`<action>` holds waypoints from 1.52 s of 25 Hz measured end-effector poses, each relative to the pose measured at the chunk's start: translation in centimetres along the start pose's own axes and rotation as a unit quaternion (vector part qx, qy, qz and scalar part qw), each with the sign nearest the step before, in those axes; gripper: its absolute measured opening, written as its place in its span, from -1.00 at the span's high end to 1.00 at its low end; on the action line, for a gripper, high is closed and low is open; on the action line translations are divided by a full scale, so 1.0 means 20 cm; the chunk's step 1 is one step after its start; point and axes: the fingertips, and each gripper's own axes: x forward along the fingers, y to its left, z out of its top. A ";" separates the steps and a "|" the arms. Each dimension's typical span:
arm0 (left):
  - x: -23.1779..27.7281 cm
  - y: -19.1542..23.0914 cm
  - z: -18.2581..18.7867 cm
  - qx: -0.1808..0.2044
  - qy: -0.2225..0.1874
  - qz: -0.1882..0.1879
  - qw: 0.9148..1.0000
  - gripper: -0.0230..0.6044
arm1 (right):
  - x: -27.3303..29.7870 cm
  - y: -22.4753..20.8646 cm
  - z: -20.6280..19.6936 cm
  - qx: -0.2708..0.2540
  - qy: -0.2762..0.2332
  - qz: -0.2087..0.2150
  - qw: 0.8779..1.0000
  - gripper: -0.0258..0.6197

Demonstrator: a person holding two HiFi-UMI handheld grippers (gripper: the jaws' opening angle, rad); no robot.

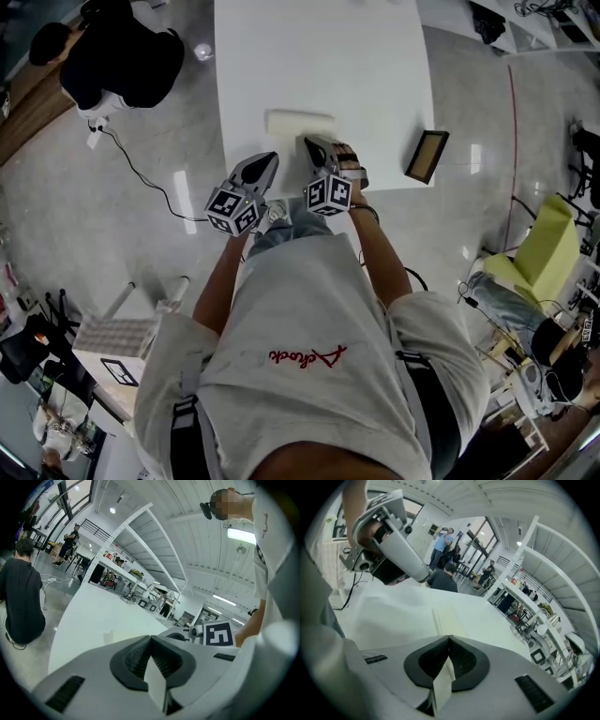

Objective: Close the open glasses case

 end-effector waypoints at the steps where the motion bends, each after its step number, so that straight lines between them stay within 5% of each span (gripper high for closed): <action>1: 0.00 0.00 0.00 0.001 -0.001 0.000 1.000 0.85 | -0.01 -0.01 0.01 0.030 -0.006 -0.003 1.000 0.88; 6: 0.00 0.00 0.04 0.012 -0.004 -0.002 1.000 0.85 | -0.08 -0.13 0.09 0.225 -0.063 -0.006 0.972 0.88; 13: -0.01 -0.01 0.10 0.031 -0.017 -0.003 0.999 0.85 | -0.14 -0.30 0.11 0.463 -0.145 -0.019 0.874 0.88; 16: -0.02 -0.01 0.12 0.037 -0.019 -0.002 0.999 0.85 | -0.17 -0.33 0.12 0.499 -0.168 -0.021 0.850 0.88; 24: -0.07 -0.07 0.18 0.059 -0.036 -0.012 0.998 0.85 | -0.29 -0.28 0.20 0.465 -0.179 -0.032 0.866 0.88; 38: -0.20 -0.30 0.21 0.094 -0.070 -0.053 0.992 0.85 | -0.64 -0.11 0.35 0.436 -0.217 -0.069 0.871 0.88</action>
